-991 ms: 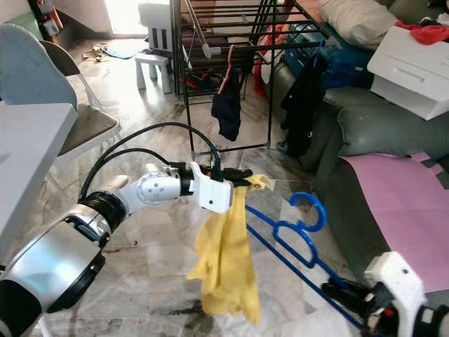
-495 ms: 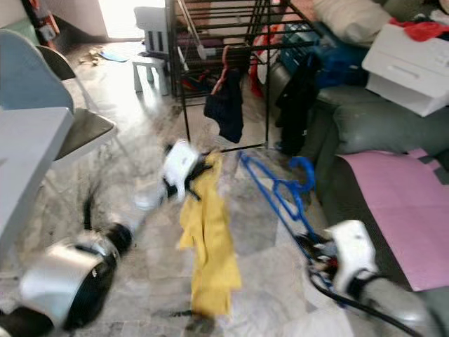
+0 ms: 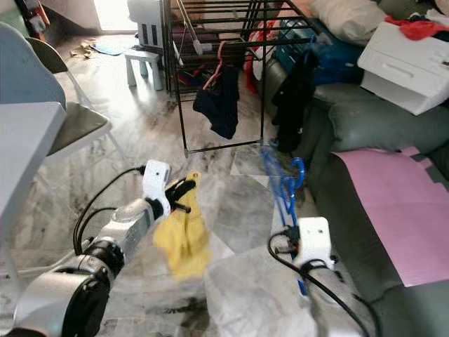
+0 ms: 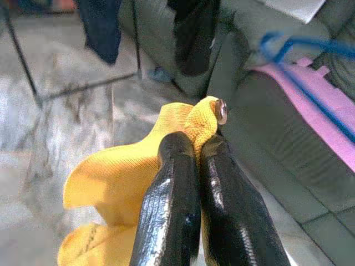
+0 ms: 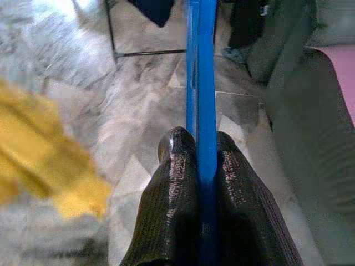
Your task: Hang hanger
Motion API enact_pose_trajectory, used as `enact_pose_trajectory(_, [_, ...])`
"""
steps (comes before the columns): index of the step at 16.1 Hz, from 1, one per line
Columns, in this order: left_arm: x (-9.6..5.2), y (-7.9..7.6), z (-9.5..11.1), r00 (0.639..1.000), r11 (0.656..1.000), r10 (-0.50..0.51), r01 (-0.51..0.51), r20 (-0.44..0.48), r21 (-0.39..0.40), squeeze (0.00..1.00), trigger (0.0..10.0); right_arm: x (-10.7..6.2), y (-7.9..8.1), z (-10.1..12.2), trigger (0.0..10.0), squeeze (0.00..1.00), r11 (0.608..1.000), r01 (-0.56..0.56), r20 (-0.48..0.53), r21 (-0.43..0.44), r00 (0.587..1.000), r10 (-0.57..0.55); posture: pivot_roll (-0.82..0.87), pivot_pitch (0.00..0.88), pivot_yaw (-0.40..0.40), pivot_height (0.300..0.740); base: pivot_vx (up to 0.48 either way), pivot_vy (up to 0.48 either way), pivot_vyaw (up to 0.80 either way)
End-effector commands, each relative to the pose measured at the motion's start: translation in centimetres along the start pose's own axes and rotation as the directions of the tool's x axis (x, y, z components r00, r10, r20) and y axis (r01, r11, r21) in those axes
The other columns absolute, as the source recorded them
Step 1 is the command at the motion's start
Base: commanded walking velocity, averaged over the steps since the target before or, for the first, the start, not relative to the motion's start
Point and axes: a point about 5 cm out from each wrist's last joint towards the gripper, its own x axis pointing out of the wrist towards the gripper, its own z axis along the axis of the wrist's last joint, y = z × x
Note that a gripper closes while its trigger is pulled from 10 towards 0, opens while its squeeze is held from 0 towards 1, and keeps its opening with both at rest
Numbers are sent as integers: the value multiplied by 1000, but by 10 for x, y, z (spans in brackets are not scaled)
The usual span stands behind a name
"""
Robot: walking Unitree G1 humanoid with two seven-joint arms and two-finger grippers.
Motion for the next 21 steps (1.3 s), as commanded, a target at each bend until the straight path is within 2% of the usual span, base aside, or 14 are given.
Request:
enact_pose_trajectory(1, [-4, 1, -10, 1000, 999, 32, -32, -2, -11, 0, 10000, 3, -8, 3, 10000, 0, 994, 106, 35, 21, 994, -107, 5, 0, -13, 740, 0, 0, 0])
enact_pose_trajectory(2, [-7, -1, -22, 997, 996, 81, -81, 1, -28, 0, 10000, 3, -10, 3, 10000, 0, 981, 183, 59, 63, 981, -187, -7, 0, -9, 740, 0, 0, 0])
enact_pose_trajectory(3, [-8, -3, -25, 996, 996, 87, -87, 14, -27, 0, 10000, 0, -12, 5, 10000, 0, 973, 221, 78, 62, 971, -225, -10, 0, -13, 740, 0, 0, 0])
enact_pose_trajectory(5, [-9, 0, -23, 990, 992, 128, -129, 50, 9, 0, 10000, -4, -14, -2, 10000, 0, 971, 236, 85, 42, 967, -239, -7, 0, -30, 740, 0, 0, 0])
enact_pose_trajectory(7, [-9, 4, -21, 988, 988, 152, -152, 33, -13, 0, 10000, -5, -14, -12, 10000, 0, 978, 209, 57, 22, 976, -210, -5, 0, -36, 740, 0, 0, 0])
enact_pose_trajectory(9, [-11, 6, -17, 989, 988, 137, -141, 54, 61, 0, 10000, -7, -13, -18, 10000, 0, 984, 175, 19, 31, 984, -175, -9, 0, -31, 740, 0, 0, 0])
enact_pose_trajectory(10, [-12, 9, -16, 987, 987, 147, -150, 57, 53, 0, 10000, -10, -12, -20, 10000, 0, 987, 160, 15, 22, 987, -160, -12, 0, -25, 740, 0, 0, 0])
enact_pose_trajectory(11, [-14, 15, -13, 982, 982, 174, -179, 76, 57, 0, 10000, -14, -8, -21, 10000, 0, 990, 128, 24, 63, 991, -130, -15, 0, -19, 740, 0, 0, 0])
enact_pose_trajectory(14, [-20, 16, -18, 980, 984, 170, -175, 105, 33, 0, 10000, -34, 9, -27, 10000, 0, 998, 52, 44, 43, 998, -54, -34, 0, -6, 740, 0, 0, 0])
enact_pose_trajectory(17, [-22, 12, -25, 987, 992, 123, -125, 100, 15, 0, 10000, -42, 14, -32, 10000, 0, 999, 31, 38, 43, 999, -32, -32, 0, -11, 740, 0, 0, 0])
enact_pose_trajectory(18, [-21, 4, -30, 997, 999, 33, -35, 73, 21, 0, 10000, -43, 15, -33, 10000, 0, 1000, 13, 31, 19, 999, -14, -31, 0, -13, 740, 0, 0, 0])
enact_pose_trajectory(19, [-21, -11, -33, 990, 987, -135, 131, 45, 96, 0, 10000, -43, 14, -32, 10000, 0, 1000, -12, 24, 1, 1000, 12, -25, 0, -16, 740, 0, 0, 0])
enact_pose_trajectory(20, [-22, -17, -30, 974, 960, -223, 212, 43, 182, 0, 10000, -43, 12, -30, 10000, 0, 999, -40, 21, -8, 999, 40, -24, 0, -17, 740, 0, 0, 0])
enact_pose_trajectory(21, [-22, -18, -27, 966, 947, -255, 241, 42, 213, 0, 10000, -43, 12, -29, 10000, 0, 998, -68, 10, -12, 998, 68, -25, 0, -14, 740, 0, 0, 0])
